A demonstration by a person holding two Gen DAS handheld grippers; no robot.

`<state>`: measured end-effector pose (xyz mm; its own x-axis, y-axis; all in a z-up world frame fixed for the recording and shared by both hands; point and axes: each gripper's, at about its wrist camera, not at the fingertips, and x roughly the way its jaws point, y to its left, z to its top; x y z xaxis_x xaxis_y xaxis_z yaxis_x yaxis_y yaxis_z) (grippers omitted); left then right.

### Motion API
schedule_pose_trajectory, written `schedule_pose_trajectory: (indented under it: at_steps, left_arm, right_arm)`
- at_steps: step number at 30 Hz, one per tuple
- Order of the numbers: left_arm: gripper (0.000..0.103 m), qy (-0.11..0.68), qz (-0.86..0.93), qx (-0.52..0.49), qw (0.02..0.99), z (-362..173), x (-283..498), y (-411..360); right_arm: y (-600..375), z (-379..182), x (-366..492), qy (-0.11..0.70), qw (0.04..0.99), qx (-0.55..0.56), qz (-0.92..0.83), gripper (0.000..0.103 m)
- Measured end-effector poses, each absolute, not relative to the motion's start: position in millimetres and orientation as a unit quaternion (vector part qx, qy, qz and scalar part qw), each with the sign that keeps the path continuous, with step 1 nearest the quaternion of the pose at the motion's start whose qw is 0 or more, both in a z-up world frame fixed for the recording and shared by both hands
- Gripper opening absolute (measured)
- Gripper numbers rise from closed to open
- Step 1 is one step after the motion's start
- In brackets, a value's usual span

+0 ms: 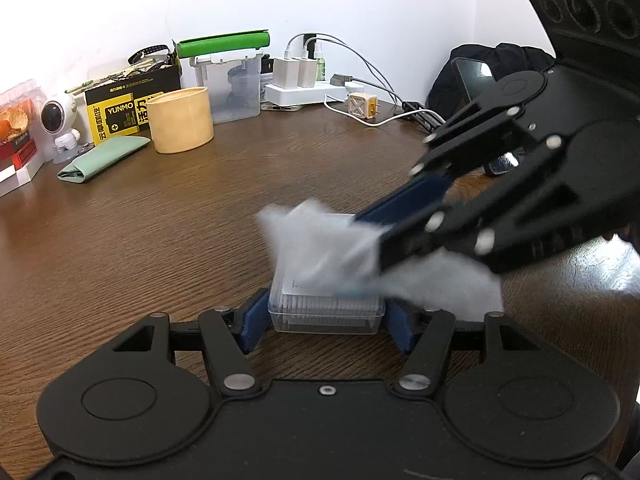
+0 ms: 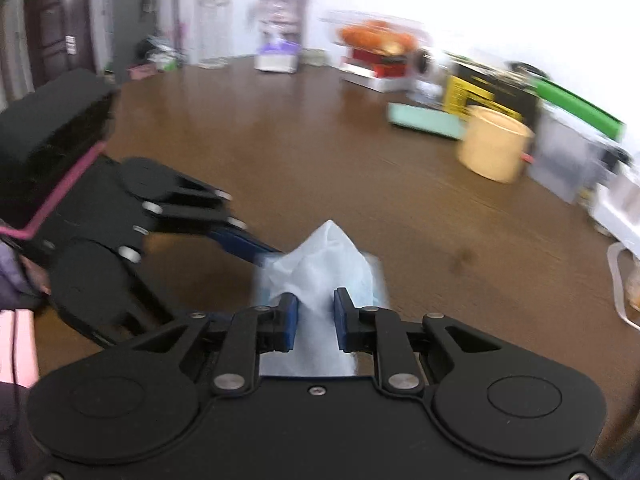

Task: Clean container
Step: 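Rub the tissue over the box lid again with the right gripper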

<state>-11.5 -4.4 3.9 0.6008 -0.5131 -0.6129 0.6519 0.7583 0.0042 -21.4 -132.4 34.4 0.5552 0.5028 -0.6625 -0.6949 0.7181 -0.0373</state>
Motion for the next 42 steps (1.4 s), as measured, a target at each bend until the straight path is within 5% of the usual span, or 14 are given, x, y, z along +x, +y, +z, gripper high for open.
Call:
schedule_pose_trajectory:
  at_steps: [42]
  left_arm:
    - [0.061, 0.303, -0.325, 0.115, 0.888, 3, -13, -4]
  right_arm:
    - [-118, 29, -18, 0.307, 0.877, -0.148, 0.339, 0.020]
